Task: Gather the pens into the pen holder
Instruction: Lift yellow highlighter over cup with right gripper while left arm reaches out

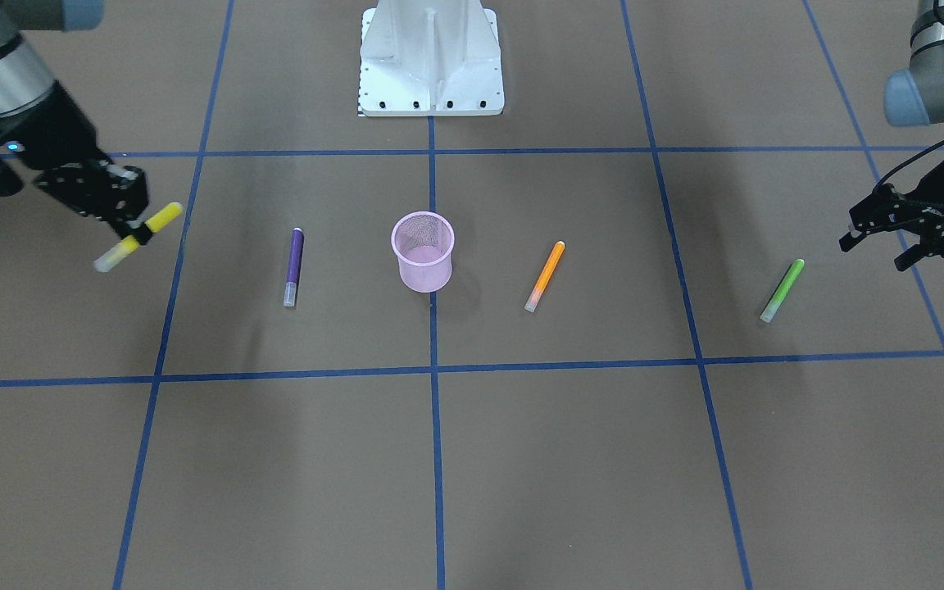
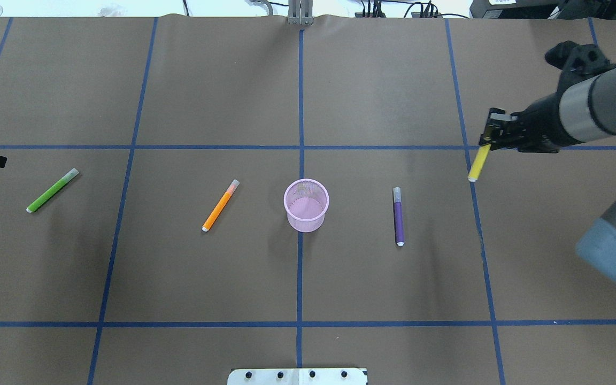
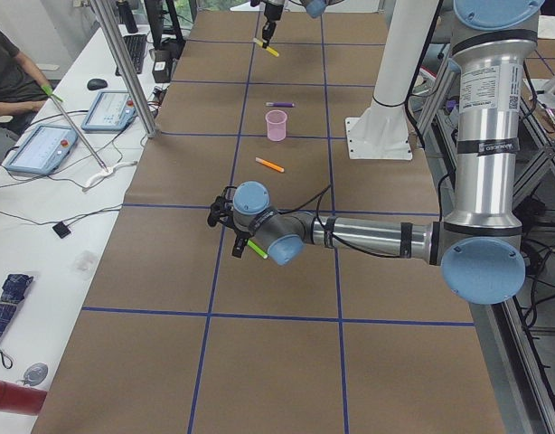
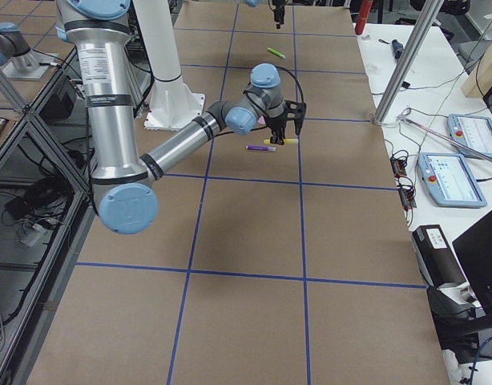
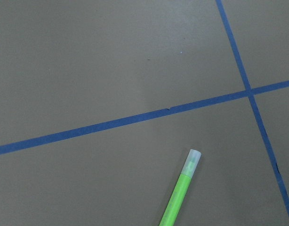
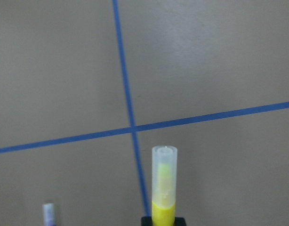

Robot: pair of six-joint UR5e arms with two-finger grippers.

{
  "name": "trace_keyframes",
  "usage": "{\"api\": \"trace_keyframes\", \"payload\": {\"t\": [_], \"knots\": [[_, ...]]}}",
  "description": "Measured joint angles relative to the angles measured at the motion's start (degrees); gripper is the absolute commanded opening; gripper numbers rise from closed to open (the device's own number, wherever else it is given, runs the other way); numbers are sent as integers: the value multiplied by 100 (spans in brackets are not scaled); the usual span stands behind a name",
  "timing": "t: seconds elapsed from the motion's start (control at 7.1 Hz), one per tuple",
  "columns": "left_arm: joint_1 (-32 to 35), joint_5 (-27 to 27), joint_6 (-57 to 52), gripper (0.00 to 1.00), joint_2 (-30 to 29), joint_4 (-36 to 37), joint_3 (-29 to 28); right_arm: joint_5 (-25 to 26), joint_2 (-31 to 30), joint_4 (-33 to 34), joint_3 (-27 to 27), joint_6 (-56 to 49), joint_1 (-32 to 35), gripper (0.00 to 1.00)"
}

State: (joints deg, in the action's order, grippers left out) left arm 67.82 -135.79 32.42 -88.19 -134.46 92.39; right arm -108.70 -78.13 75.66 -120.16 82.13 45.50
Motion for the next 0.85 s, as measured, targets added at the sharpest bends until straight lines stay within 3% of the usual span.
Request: {"api": "trace_keyframes", "payload": {"t": [0.28,0.42,0.85], "knots": [[-15,8,9,99,-83,15,-19,2091,726,65,29,1087,-1459,0],[-22,9,10,99,-98,21,-22,2804,1131,209,234,1450,-1890,0],[-38,15,18,99,-133,33,-25,3687,2126,904,867,2208,-2331,0]]}}
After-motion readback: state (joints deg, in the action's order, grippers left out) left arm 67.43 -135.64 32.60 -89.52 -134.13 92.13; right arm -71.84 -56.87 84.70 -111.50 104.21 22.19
